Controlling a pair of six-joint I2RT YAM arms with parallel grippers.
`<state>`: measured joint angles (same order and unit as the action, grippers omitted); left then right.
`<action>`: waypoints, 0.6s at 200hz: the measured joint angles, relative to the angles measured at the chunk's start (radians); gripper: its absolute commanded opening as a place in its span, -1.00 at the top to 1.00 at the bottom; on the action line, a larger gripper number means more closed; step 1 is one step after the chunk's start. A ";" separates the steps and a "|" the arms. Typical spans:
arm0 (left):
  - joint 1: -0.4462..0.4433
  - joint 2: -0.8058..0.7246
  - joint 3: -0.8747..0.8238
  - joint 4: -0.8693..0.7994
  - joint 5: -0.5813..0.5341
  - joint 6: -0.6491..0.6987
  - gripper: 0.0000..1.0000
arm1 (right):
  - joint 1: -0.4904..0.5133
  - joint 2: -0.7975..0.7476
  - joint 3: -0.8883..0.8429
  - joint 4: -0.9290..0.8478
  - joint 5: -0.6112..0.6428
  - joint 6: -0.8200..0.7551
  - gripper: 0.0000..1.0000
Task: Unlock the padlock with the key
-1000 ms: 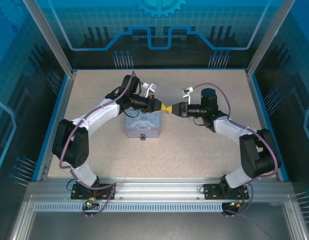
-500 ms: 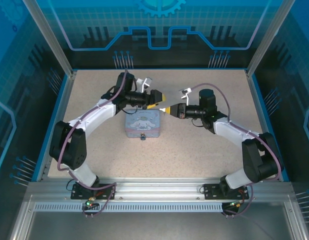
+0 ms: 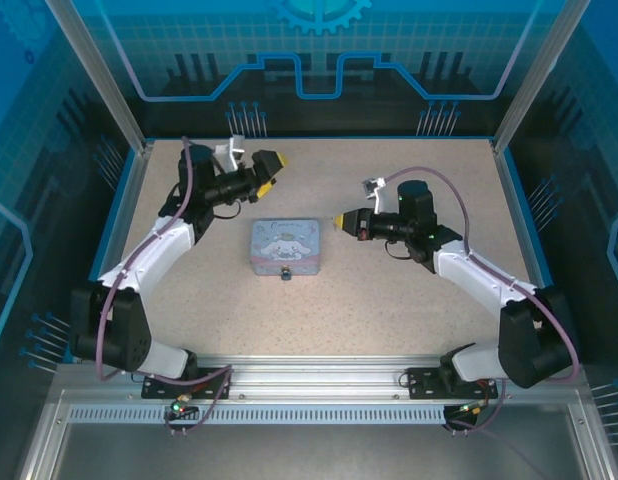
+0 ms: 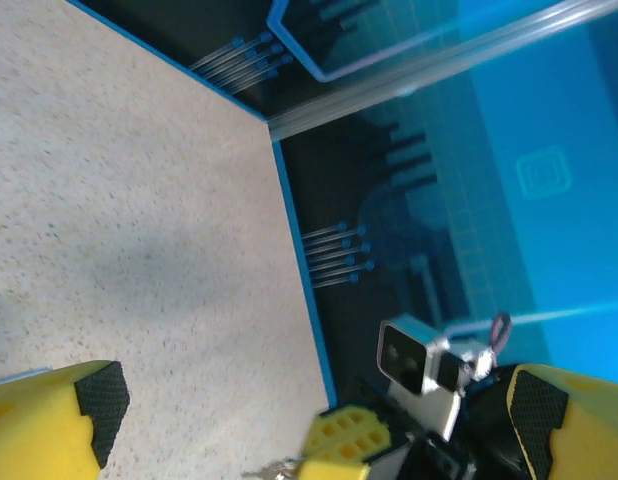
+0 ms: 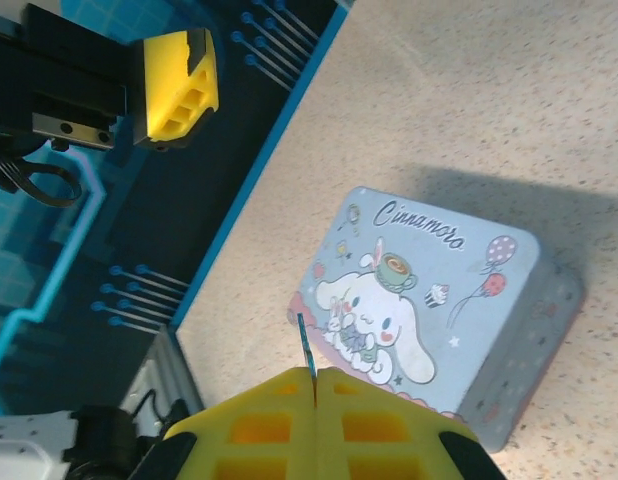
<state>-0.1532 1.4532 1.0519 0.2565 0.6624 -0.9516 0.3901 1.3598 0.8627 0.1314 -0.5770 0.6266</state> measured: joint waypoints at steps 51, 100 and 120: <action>0.043 0.080 -0.071 0.093 -0.005 -0.209 -0.98 | 0.139 -0.060 0.057 -0.113 0.287 -0.135 1.00; 0.025 0.032 0.010 -0.185 -0.091 -0.155 -0.87 | 0.271 -0.071 0.109 -0.183 0.584 -0.278 1.00; -0.009 0.024 0.047 -0.270 -0.104 -0.145 -0.79 | 0.293 -0.070 0.114 -0.193 0.660 -0.315 1.00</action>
<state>-0.1619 1.4769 1.0988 -0.0132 0.5587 -1.0966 0.6827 1.2896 0.9768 -0.0620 0.0830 0.3115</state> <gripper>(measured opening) 0.922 0.043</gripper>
